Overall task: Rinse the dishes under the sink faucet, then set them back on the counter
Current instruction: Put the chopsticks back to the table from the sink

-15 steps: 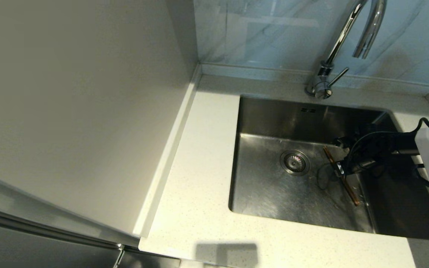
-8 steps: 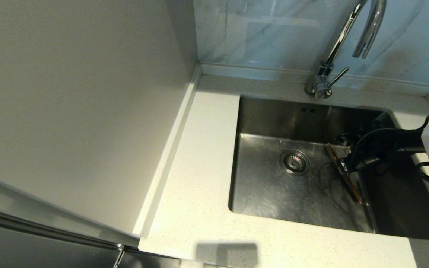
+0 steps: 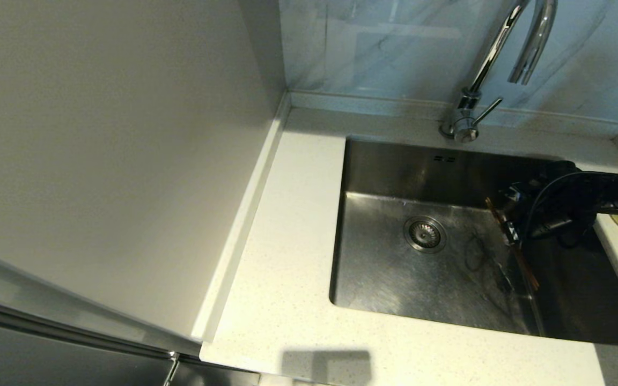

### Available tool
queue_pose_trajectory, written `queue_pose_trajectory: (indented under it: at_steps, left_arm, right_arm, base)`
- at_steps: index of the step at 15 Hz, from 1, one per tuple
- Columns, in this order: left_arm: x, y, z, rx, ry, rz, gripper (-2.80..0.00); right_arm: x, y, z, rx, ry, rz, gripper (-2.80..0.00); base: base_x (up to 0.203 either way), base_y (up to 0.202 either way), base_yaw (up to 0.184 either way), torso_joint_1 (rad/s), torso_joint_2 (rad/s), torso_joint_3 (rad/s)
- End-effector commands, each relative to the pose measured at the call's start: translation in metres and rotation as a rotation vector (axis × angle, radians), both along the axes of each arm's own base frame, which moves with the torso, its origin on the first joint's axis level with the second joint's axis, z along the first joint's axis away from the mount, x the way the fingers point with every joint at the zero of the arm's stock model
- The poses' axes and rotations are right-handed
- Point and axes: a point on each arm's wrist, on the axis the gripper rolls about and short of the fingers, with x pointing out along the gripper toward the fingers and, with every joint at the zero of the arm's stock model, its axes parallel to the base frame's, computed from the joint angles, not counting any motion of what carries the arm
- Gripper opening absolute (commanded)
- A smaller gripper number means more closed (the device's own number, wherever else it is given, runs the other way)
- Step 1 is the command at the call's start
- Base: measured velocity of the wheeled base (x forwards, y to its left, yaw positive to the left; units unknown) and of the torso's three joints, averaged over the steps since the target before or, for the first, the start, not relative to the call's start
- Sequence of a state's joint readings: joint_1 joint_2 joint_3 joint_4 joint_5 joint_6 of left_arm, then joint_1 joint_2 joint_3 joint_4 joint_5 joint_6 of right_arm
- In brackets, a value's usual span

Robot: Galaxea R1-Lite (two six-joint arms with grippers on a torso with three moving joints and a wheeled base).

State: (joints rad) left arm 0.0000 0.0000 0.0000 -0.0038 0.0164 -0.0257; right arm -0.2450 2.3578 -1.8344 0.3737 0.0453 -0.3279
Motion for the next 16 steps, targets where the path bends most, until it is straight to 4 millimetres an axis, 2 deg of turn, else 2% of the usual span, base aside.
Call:
queue_pose_trajectory:
  at_steps: [1, 7, 16]
  left_arm:
    - [0.0, 0.0, 0.0, 0.0, -0.004, 0.0, -2.8]
    - [0.0, 0.0, 0.0, 0.0, -0.004, 0.0, -2.8]
    - [0.0, 0.0, 0.0, 0.0, -0.004, 0.0, -2.8]
  right_arm:
    - [-0.015, -0.003, 0.021, -0.005, -0.022, -0.011, -2.8]
    - [-0.04, -0.005, 0.055, -0.003, -0.074, -0.023, -2.8]
    - [-0.087, 0.009, 0.107, -0.027, -0.155, -0.018, -2.8]
  base:
    - [0.0, 0.0, 0.0, 0.0, 0.0, 0.0]
    - [0.0, 0.0, 0.0, 0.0, 0.0, 0.0]
    - [0.0, 0.0, 0.0, 0.0, 0.0, 0.0]
